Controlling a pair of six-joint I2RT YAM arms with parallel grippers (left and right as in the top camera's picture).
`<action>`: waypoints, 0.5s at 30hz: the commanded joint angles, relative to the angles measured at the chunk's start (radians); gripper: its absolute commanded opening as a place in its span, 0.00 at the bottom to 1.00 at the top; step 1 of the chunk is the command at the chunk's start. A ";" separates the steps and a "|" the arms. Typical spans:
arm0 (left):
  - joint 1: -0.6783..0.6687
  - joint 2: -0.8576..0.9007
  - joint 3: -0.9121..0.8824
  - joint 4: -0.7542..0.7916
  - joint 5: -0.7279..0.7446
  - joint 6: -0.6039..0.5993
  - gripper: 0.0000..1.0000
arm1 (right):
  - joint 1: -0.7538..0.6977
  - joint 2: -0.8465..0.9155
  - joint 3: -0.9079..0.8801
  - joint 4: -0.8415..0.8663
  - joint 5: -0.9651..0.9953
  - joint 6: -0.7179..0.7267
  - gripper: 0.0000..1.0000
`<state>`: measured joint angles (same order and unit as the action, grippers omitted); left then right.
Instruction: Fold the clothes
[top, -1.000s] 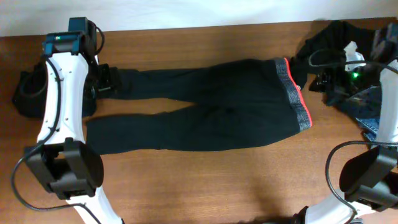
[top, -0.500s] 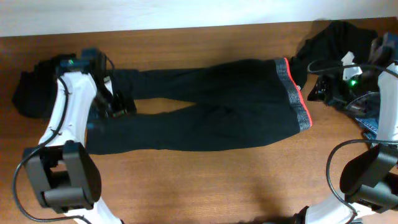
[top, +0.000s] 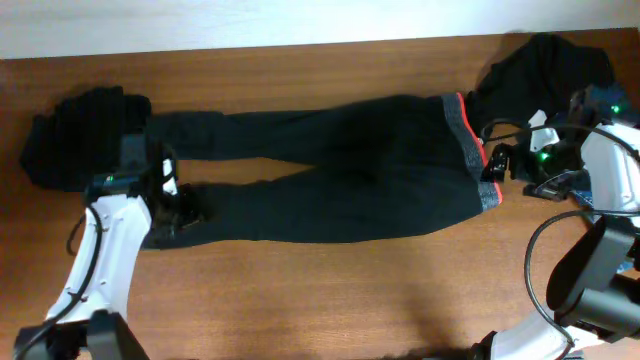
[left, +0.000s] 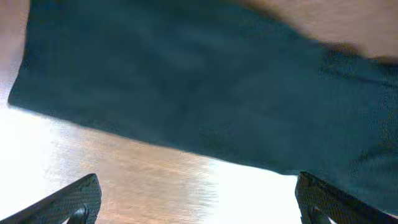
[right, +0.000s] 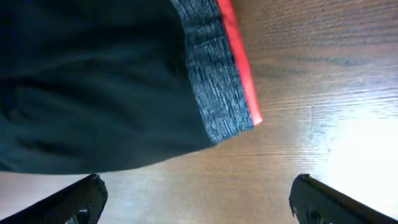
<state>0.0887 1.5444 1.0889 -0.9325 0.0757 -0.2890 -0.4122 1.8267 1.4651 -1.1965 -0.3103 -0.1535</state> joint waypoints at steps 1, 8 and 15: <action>0.070 -0.008 -0.089 0.061 -0.003 -0.009 0.99 | 0.008 -0.024 -0.014 0.013 0.005 0.000 1.00; 0.192 -0.010 -0.090 0.072 0.045 0.041 0.99 | 0.013 -0.019 -0.080 0.140 -0.028 0.001 1.00; 0.261 -0.010 -0.092 0.077 0.119 0.120 1.00 | 0.013 -0.019 -0.147 0.268 -0.108 -0.066 1.00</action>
<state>0.3401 1.5459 1.0000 -0.8631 0.1448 -0.2314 -0.4053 1.8259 1.3468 -0.9508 -0.3584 -0.1692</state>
